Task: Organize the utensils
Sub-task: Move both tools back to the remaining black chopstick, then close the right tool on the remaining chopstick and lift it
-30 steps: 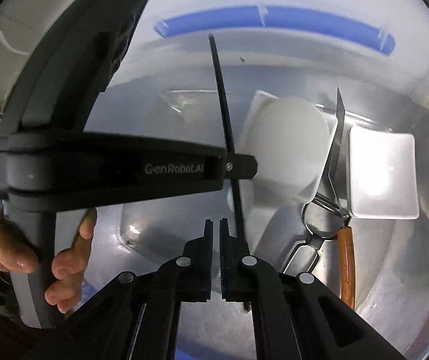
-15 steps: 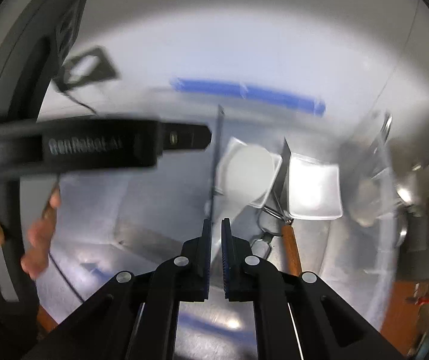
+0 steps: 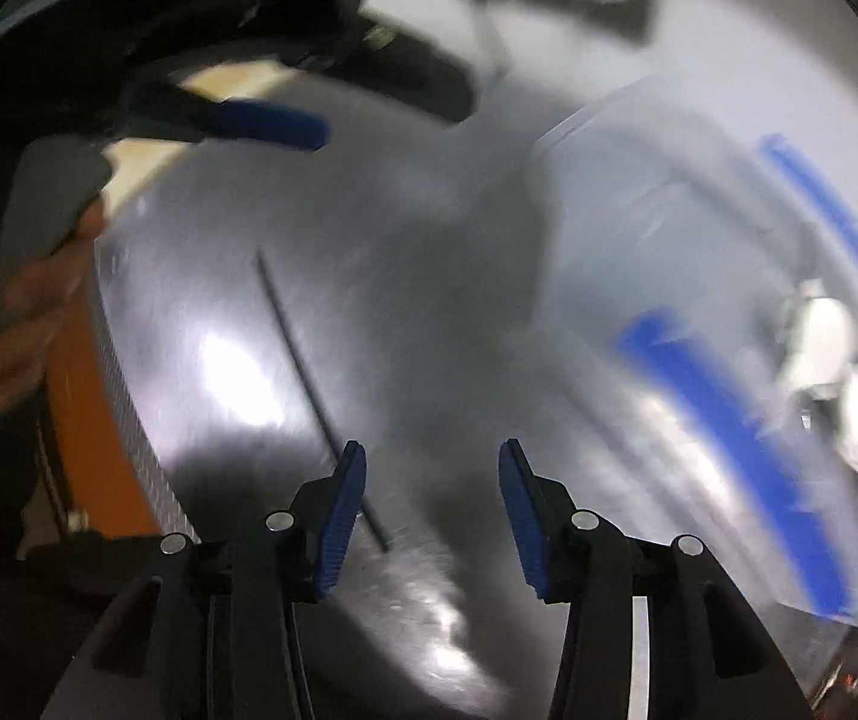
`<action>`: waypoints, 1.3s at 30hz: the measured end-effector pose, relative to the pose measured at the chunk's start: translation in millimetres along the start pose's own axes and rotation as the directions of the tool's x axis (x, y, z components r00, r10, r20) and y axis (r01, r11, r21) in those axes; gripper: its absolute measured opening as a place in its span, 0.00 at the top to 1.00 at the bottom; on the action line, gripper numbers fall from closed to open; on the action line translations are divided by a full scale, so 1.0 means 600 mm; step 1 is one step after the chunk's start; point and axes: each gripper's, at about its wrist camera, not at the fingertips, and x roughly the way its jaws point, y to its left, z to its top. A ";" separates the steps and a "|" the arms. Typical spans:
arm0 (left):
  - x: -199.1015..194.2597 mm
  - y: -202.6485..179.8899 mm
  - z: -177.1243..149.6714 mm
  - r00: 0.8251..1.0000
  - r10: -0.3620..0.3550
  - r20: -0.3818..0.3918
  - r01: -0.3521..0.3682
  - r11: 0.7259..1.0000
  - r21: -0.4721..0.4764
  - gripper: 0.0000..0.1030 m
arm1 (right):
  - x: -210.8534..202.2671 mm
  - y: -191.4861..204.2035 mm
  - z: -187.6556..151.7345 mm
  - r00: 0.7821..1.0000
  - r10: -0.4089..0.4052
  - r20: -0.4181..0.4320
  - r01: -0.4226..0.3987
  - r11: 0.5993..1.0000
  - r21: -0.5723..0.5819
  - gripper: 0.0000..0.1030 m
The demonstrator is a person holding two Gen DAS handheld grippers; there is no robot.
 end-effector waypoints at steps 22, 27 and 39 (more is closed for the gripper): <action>0.007 0.247 -0.166 1.000 0.021 0.002 -0.017 0.832 -0.554 0.14 | 0.171 0.132 0.000 0.976 -0.025 -0.216 -0.044 0.949 -0.311 0.54; 0.011 0.252 -0.171 1.000 0.014 -0.010 -0.018 0.821 -0.571 0.14 | 0.162 0.138 -0.001 0.978 -0.047 -0.204 -0.025 0.941 -0.338 0.62; 0.017 0.250 -0.188 1.000 -0.019 -0.008 0.010 0.796 -0.605 0.15 | 0.149 0.096 0.012 0.944 0.165 -0.287 -0.210 0.968 -0.137 0.93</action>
